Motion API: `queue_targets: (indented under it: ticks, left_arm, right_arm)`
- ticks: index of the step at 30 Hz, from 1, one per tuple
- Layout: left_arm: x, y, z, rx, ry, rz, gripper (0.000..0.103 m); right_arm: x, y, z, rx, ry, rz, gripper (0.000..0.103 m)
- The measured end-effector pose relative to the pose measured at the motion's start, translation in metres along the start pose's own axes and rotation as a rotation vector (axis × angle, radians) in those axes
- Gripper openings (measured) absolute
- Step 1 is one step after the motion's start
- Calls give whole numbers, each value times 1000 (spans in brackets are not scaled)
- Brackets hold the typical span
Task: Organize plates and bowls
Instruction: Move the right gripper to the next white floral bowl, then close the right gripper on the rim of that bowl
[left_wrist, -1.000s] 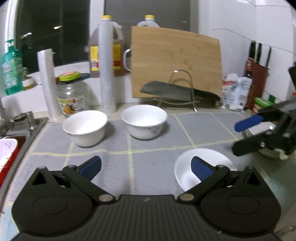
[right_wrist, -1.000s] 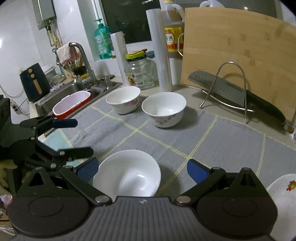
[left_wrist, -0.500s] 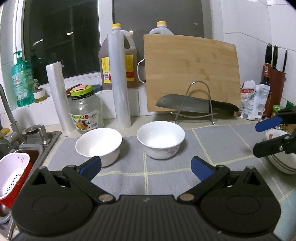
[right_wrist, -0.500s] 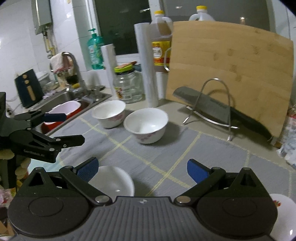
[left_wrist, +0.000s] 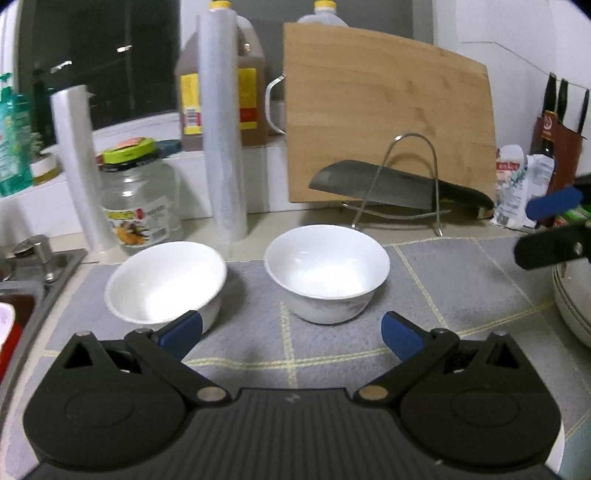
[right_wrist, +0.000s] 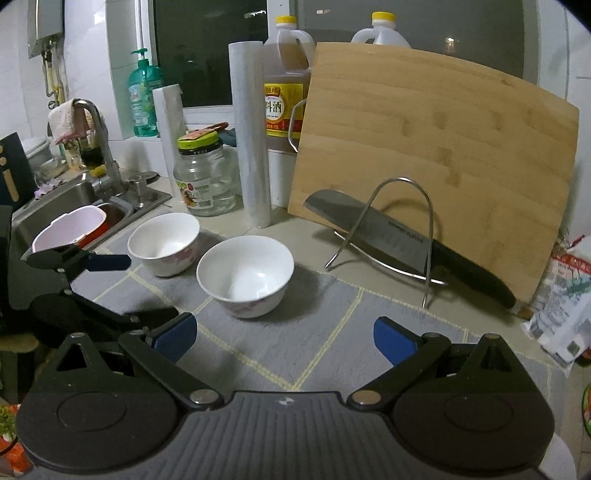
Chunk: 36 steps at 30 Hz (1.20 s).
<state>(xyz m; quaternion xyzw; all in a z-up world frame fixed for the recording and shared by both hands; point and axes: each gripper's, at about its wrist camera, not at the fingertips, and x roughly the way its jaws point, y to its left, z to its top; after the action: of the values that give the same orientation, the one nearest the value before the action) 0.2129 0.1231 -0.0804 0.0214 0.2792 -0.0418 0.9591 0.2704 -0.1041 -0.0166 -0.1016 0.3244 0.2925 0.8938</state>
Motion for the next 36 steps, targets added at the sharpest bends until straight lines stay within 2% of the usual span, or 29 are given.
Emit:
queue_targets:
  ticks: [4, 14, 36]
  left_arm:
    - [14, -2, 2, 4, 12, -39, 102]
    - [41, -2, 9, 0, 23, -59, 102]
    - [69, -3, 13, 12, 37, -100, 100]
  right_arm:
    - [12, -1, 9, -5, 14, -3, 103]
    - [49, -5, 25, -10, 63, 33, 103]
    - [120, -2, 48, -49, 145, 181, 101]
